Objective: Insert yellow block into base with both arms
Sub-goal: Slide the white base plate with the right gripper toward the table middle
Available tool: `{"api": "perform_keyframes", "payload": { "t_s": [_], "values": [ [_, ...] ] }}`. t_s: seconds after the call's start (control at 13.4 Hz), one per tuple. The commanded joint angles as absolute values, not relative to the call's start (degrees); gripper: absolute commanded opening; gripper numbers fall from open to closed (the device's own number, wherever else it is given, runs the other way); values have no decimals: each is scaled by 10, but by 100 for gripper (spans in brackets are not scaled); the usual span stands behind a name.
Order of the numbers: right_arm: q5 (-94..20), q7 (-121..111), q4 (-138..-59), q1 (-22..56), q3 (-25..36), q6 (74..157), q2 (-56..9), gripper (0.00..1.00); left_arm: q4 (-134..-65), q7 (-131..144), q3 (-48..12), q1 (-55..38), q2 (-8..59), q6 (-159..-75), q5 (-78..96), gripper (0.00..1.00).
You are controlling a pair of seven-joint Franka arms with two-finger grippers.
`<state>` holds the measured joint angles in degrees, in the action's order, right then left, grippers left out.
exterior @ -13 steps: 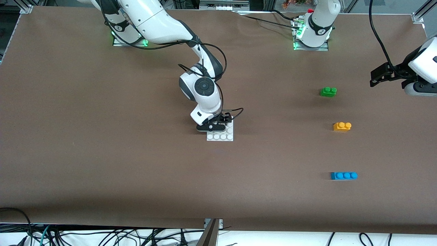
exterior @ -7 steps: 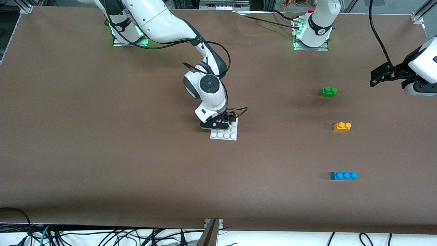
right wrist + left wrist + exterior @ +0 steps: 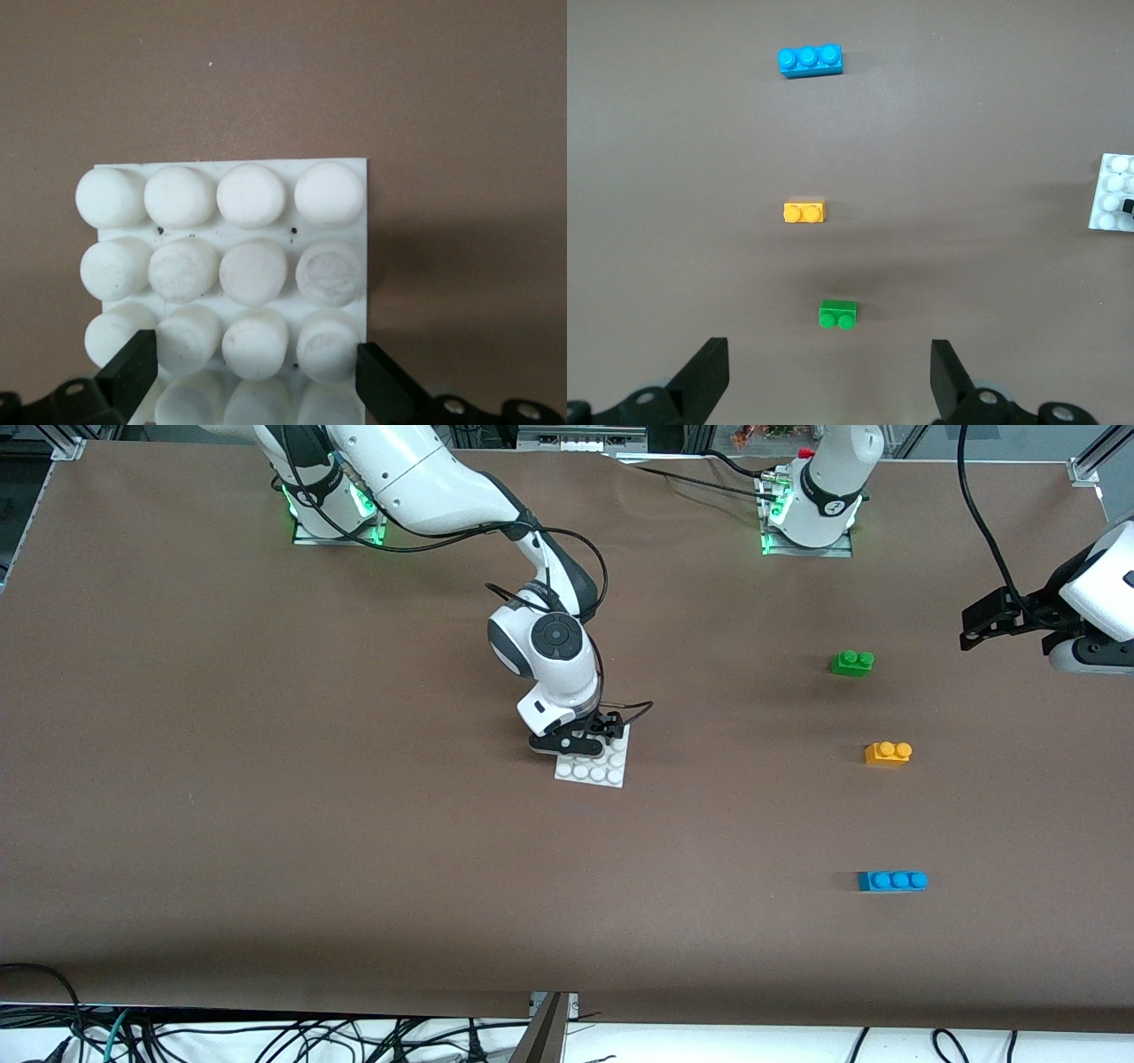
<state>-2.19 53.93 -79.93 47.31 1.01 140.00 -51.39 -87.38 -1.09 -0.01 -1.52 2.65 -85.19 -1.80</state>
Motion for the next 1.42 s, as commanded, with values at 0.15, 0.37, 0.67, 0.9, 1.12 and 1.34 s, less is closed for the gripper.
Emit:
{"api": "perform_keyframes", "payload": {
  "t_s": [0.15, 0.37, 0.67, 0.9, 1.12, 1.34],
  "values": [
    [-26, 526, -773, 487, 8, 1404, -550, 100, -864, -16, -4, -15, 29, -841, -40, 100],
    [-20, 521, -773, 491, 9, 1404, -549, 100, -865, -16, -3, -15, 30, -841, -40, 100],
    [-9, 518, -773, 491, 10, 1403, -548, 100, -863, -17, -4, -16, 32, -845, -40, 100],
    [-9, 517, -773, 492, 10, 1403, -548, 100, -860, -16, -5, -18, 41, -847, -59, 100],
    [-9, 516, -766, 488, 13, 1390, -538, 100, -860, -14, -7, -24, 41, -847, -62, 100],
    [-10, 486, -711, 473, 16, 1318, -531, 100, -859, -15, -7, -23, 41, -846, -61, 100]
  ]
}}
